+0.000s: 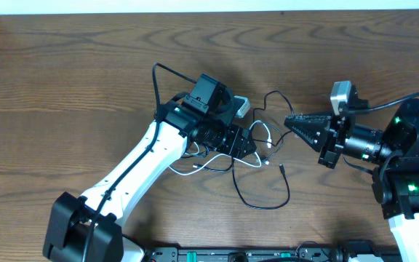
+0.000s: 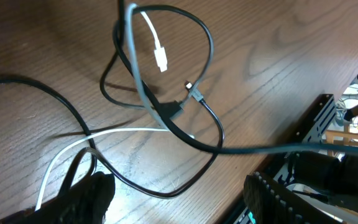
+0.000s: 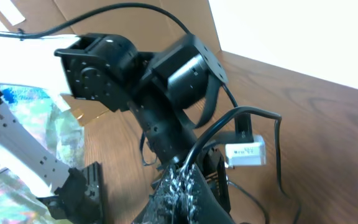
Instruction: Untangle cables
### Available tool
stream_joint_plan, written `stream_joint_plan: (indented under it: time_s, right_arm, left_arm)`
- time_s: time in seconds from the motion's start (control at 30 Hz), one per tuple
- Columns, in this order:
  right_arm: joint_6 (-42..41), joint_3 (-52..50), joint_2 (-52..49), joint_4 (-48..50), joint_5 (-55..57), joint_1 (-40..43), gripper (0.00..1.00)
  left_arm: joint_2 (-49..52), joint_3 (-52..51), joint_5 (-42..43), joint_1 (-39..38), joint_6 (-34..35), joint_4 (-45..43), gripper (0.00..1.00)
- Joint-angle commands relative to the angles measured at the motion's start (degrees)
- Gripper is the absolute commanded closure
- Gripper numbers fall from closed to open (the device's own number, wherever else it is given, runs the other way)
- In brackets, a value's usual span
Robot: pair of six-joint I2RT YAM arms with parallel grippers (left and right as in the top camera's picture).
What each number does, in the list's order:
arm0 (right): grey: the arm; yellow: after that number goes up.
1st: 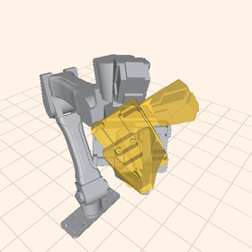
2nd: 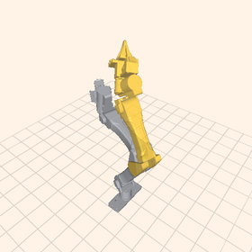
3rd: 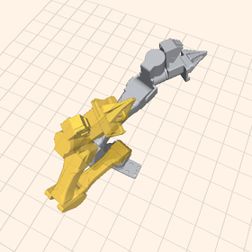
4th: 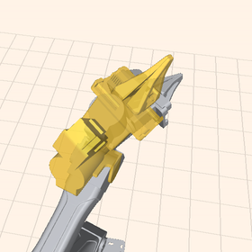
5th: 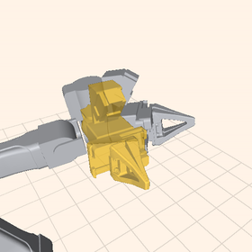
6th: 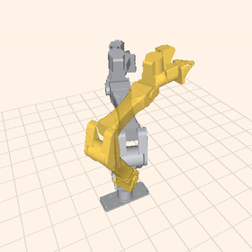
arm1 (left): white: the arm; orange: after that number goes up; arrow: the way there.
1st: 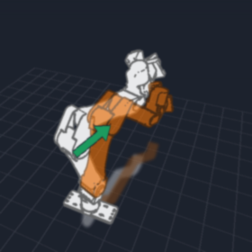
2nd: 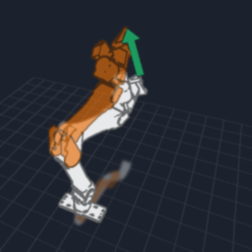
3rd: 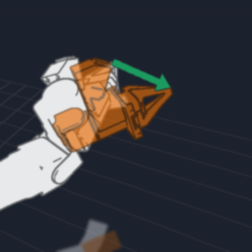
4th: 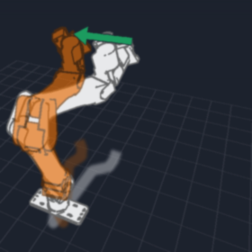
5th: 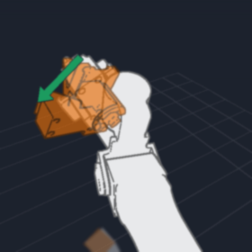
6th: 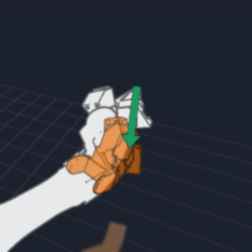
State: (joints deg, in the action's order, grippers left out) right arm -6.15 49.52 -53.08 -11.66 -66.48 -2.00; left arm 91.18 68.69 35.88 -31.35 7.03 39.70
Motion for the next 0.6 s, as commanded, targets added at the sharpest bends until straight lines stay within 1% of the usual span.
stream_joint_plan:
  time_s: [0.0,0.07,0.13,0.2,0.3,0.37,0.43,0.5,0.57]
  right_arm:
    - [-5.1,1.0,0.2,3.7,-1.6,-0.3,0.99]
    - [-8.7,1.1,0.2,7.5,-1.5,-0.3,0.99]
    - [-14.3,1.1,0.2,13.2,-0.6,-0.3,0.99]
    - [-21.2,1.1,0.2,16.7,2.2,-0.3,0.99]
    - [-35.5,1.0,0.2,20.4,8.9,-0.3,0.99]
    - [-45.6,1.0,0.2,22.3,11.8,-0.3,0.99]
    - [-50.7,1.1,0.2,24.8,12.4,-0.3,0.99]
    - [-55.2,1.0,0.2,28.9,12.4,-0.3,0.99]
    - [-58.6,1.1,0.2,32.8,12.3,-0.3,0.99]
  left_arm:
    - [1.2,-0.2,-0.5,-0.1,-0.2,-0.1,0.29]
    - [1.4,-0.2,-0.5,-0.1,0.6,-0.2,0.29]
    - [1.4,-0.2,-0.5,-0.1,0.8,-0.7,0.29]
    - [1.4,-0.2,-0.6,-0.1,1.8,-1.6,0.29]
    - [1.4,-0.2,-0.7,-0.1,7.5,-4.4,0.30]
    - [1.4,-0.2,-1.7,-0.1,12.6,-6.8,0.29]
    - [1.4,-0.2,-2.5,-0.1,17.8,-9.1,0.29]
    - [1.4,-0.2,-2.5,-0.1,21.2,-11.6,0.29]
    - [1.4,-0.2,-2.5,-0.1,22.6,-13.0,0.30]
